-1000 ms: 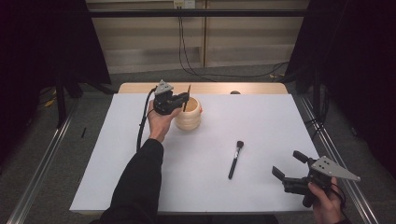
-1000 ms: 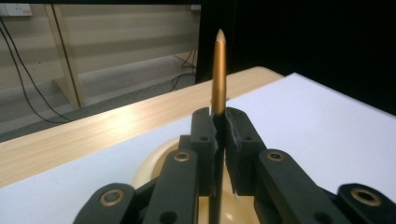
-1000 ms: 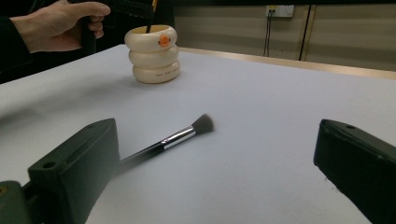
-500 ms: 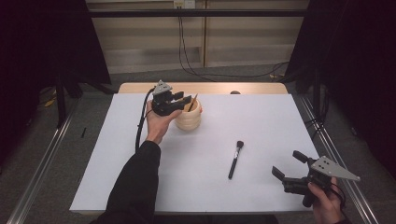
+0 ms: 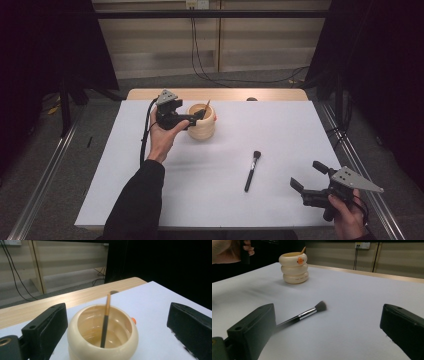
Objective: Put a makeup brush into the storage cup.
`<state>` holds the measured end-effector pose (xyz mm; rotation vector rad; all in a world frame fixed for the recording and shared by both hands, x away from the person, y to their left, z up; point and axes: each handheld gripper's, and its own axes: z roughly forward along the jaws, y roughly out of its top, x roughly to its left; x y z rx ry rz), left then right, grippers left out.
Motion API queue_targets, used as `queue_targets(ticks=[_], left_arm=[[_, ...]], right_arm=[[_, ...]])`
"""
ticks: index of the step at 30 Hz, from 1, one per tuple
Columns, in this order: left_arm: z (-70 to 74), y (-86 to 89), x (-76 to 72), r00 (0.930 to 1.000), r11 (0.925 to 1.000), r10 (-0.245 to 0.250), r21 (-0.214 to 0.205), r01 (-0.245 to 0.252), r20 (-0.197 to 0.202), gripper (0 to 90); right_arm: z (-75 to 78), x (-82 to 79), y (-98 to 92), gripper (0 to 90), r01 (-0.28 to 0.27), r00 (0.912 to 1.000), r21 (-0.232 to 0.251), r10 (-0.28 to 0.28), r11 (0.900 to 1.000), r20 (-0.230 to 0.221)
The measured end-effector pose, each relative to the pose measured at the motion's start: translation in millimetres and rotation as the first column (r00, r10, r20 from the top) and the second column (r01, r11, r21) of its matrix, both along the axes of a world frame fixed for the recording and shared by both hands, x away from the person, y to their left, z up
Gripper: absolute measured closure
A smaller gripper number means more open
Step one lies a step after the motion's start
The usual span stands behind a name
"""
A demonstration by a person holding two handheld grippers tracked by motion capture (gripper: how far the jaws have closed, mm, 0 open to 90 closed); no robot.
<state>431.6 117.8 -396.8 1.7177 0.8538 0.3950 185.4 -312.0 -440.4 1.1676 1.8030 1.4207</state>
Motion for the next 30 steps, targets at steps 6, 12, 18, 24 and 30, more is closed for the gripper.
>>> queue_targets(ticks=[6,12,18,24,30], left_arm=[[0.9,6.4,-12.9,0.9996,0.9999,0.003,0.010,-0.003,0.029,2.2],[-5.2,12.0,-25.6,0.9995,0.9996,0.010,0.026,-0.010,0.030,1.2],[-10.3,20.5,-36.3,0.9999,1.0000,0.008,0.003,-0.008,0.008,1.8],[-7.7,25.9,-50.8,0.9994,0.9999,0.000,0.014,0.000,0.035,1.9],[-0.6,28.1,-70.4,0.9977,0.9992,-0.032,0.027,0.031,0.059,1.6]], right_arm=[[0.2,0.1,1.2,0.0,0.001,1.0000,-0.005,-0.001,1.0000,0.004],[0.4,0.4,2.2,0.0,0.003,1.0000,-0.006,-0.003,1.0000,0.004],[0.6,0.3,2.1,0.0,0.001,1.0000,-0.007,0.000,1.0000,0.002],[0.5,0.4,1.2,0.0,0.000,1.0000,-0.006,0.000,1.0000,0.003],[0.5,0.2,1.2,0.0,-0.001,1.0000,-0.006,0.001,1.0000,0.003]])
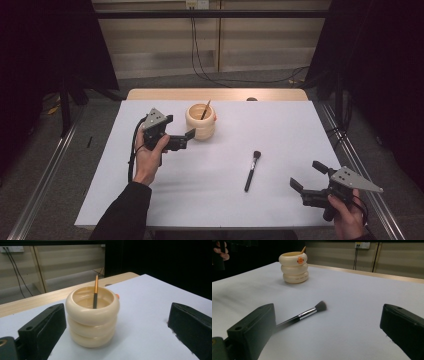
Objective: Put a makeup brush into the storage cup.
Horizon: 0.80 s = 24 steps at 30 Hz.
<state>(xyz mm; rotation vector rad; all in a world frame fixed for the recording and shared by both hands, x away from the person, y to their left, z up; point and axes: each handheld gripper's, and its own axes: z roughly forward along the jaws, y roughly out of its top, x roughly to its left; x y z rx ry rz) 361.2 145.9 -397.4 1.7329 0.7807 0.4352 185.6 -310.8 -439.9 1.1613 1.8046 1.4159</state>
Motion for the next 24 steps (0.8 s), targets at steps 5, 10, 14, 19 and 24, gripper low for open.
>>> queue_targets(ticks=[5,10,14,19,24], left_arm=[[3.8,3.7,-12.2,0.9996,0.9996,-0.009,0.026,0.009,0.025,1.6],[-1.6,10.4,-24.1,0.9997,0.9997,0.016,0.018,-0.017,0.018,1.7],[-5.5,17.0,-33.4,0.9998,0.9995,0.018,0.026,-0.018,0.005,1.7],[-7.0,27.8,-47.1,0.9992,0.9992,0.038,0.009,-0.038,0.010,1.9],[-8.7,33.1,-58.5,0.9991,0.9987,0.037,0.034,-0.037,0.019,1.9]], right_arm=[[-0.2,0.1,-0.3,0.0,0.008,1.0000,-0.001,-0.008,1.0000,0.001],[-0.3,0.3,-0.4,0.0,0.009,1.0000,0.000,-0.009,1.0000,-0.002],[-0.3,0.0,-0.8,0.0,0.012,0.9999,0.002,-0.012,0.9999,-0.003],[-0.4,0.0,-0.9,0.0,0.012,0.9999,0.002,-0.012,0.9999,-0.004],[-0.4,0.4,-0.3,0.0,0.009,1.0000,-0.002,-0.009,1.0000,-0.003]])
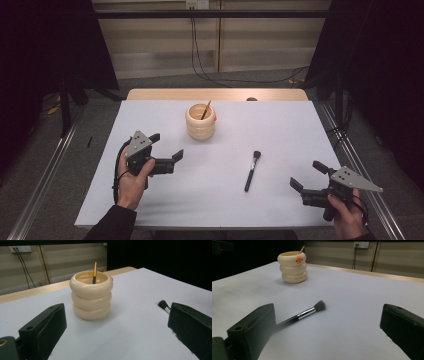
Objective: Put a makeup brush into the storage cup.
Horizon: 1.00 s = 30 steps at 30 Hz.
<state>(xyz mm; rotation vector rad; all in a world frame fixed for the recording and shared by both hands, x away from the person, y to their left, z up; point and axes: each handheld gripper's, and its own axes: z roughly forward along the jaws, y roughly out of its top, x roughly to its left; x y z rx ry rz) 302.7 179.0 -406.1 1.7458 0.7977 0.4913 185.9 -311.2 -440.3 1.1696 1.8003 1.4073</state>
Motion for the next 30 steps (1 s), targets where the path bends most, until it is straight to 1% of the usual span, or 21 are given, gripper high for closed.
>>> queue_targets(ticks=[3,4,6,8,10,13,14,16,17,18,19,21,22,23,24,26,27,29,30], left_arm=[[-3.3,2.5,-7.7,1.0000,0.9999,0.000,0.012,0.000,-0.005,1.9],[-4.2,3.6,-9.5,1.0000,0.9999,0.000,0.014,0.000,-0.001,1.9],[-7.1,6.1,-15.2,1.0000,1.0000,0.003,0.008,-0.003,-0.009,1.8],[-8.8,8.5,-18.3,0.9998,0.9997,0.019,0.016,-0.019,-0.011,1.8],[-10.7,10.3,-21.9,0.9993,0.9994,0.035,-0.002,-0.035,-0.015,2.2],[-11.4,13.9,-26.3,0.9988,0.9989,0.047,0.006,-0.047,-0.014,2.2],[-12.5,15.4,-28.9,0.9981,0.9982,0.060,0.000,-0.060,-0.014,2.3],[-14.8,18.8,-32.6,0.9981,0.9981,0.060,-0.011,-0.060,-0.017,2.4],[-15.6,20.2,-34.1,0.9975,0.9976,0.069,-0.003,-0.069,-0.014,2.4],[-17.3,21.5,-36.4,0.9974,0.9975,0.070,-0.005,-0.070,-0.014,2.2],[-18.4,22.4,-37.8,0.9976,0.9977,0.067,-0.010,-0.067,-0.020,2.1],[-21.6,25.0,-41.9,0.9981,0.9975,0.057,-0.040,-0.058,-0.022,2.1],[-23.2,26.5,-43.6,0.9978,0.9963,0.061,-0.059,-0.063,-0.026,2.2],[-24.7,27.4,-45.3,0.9974,0.9959,0.069,-0.058,-0.070,-0.019,2.3],[-26.1,27.6,-47.4,0.9970,0.9962,0.077,-0.039,-0.078,-0.009,2.1],[-27.0,28.7,-49.8,0.9978,0.9960,0.065,-0.060,-0.066,-0.013,2.1],[-27.0,28.9,-50.5,0.9984,0.9967,0.056,-0.058,-0.056,-0.010,2.1],[-26.1,28.0,-51.9,0.9975,0.9968,0.070,-0.040,-0.069,0.009,2.1],[-25.8,27.6,-52.3,0.9977,0.9968,0.066,-0.046,-0.066,0.011,2.1]], right_arm=[[0.0,-0.2,-0.2,0.0,0.004,1.0000,0.000,-0.004,1.0000,0.002],[0.1,-0.4,-0.4,0.0,0.004,1.0000,0.004,-0.004,1.0000,-0.001],[-0.2,-0.2,-0.6,0.0,0.004,1.0000,0.003,-0.004,1.0000,-0.003],[-0.3,0.0,-0.2,0.0,0.006,1.0000,0.005,-0.006,1.0000,-0.002],[-0.3,0.2,-0.1,0.0,0.003,1.0000,0.000,-0.003,1.0000,0.000],[-0.3,0.2,0.0,0.0,0.004,1.0000,0.000,-0.004,1.0000,-0.001],[-0.2,0.1,0.0,0.0,0.004,1.0000,0.000,-0.004,1.0000,-0.002],[-0.2,0.1,0.0,0.0,0.008,1.0000,0.004,-0.008,1.0000,-0.003],[-0.2,0.6,-0.3,0.0,0.006,1.0000,0.001,-0.006,1.0000,-0.001],[-0.2,0.9,-0.3,0.0,0.004,1.0000,0.000,-0.004,1.0000,-0.003],[-0.3,1.2,0.2,0.0,0.006,1.0000,-0.001,-0.006,1.0000,-0.007],[0.0,1.4,0.4,0.0,0.006,1.0000,0.000,-0.006,1.0000,-0.005],[0.1,1.5,0.6,0.0,0.007,1.0000,0.000,-0.007,1.0000,-0.005],[0.3,1.6,0.5,0.0,0.009,1.0000,-0.002,-0.009,1.0000,-0.002],[0.5,1.7,0.5,0.0,0.008,1.0000,-0.003,-0.008,1.0000,0.000],[0.4,1.9,0.8,0.0,0.003,1.0000,-0.004,-0.004,1.0000,-0.003],[0.5,2.1,0.9,0.0,0.004,1.0000,-0.006,-0.004,1.0000,-0.003],[0.5,2.2,1.2,0.0,0.004,1.0000,-0.004,-0.004,1.0000,-0.002],[0.3,2.2,0.8,0.0,0.002,1.0000,-0.008,-0.002,1.0000,0.000]])
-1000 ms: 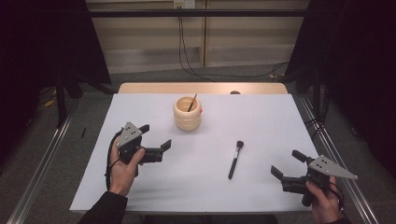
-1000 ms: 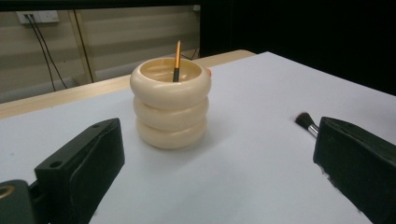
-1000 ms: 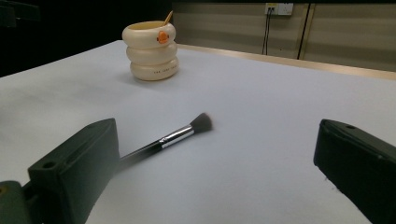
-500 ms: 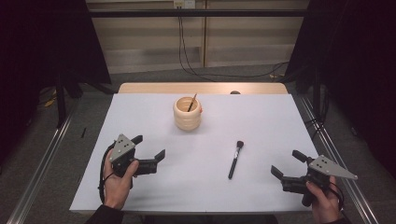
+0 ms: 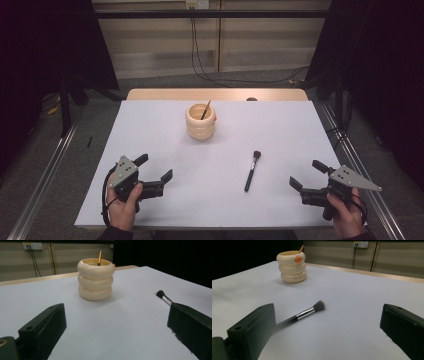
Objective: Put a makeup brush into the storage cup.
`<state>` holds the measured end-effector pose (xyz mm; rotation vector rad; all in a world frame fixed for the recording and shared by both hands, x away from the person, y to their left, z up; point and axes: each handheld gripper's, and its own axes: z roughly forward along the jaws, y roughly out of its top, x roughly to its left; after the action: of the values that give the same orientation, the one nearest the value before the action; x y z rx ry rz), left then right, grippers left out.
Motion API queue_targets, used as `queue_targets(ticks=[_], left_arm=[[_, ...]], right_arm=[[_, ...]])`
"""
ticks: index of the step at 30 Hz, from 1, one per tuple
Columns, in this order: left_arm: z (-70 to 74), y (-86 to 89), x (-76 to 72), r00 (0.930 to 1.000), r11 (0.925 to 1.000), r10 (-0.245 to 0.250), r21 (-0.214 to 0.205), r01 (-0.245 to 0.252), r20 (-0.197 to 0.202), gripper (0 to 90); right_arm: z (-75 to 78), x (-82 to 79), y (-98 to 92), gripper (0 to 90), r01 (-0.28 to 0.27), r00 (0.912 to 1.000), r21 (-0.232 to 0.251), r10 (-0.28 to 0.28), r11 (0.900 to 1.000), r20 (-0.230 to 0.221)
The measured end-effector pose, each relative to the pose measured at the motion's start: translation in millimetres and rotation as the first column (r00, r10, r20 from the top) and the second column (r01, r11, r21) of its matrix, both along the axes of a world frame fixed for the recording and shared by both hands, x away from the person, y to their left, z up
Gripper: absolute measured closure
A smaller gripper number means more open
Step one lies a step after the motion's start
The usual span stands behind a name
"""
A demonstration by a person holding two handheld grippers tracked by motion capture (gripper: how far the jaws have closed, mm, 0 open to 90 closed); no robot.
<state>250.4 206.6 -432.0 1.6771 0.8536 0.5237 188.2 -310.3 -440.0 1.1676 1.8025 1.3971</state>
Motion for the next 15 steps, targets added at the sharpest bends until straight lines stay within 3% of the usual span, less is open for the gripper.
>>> queue_targets(ticks=[6,15], left_arm=[[1.2,1.5,-1.9,1.0000,0.9999,0.001,0.016,-0.001,-0.007,2.1],[-0.2,4.2,-1.5,0.9997,0.9998,-0.021,0.003,0.021,-0.013,2.0]], right_arm=[[-0.1,-0.9,-1.0,0.0,0.009,1.0000,0.009,-0.009,0.9999,-0.002],[0.1,-1.7,-1.1,0.0,0.009,1.0000,0.001,-0.009,1.0000,-0.002]])
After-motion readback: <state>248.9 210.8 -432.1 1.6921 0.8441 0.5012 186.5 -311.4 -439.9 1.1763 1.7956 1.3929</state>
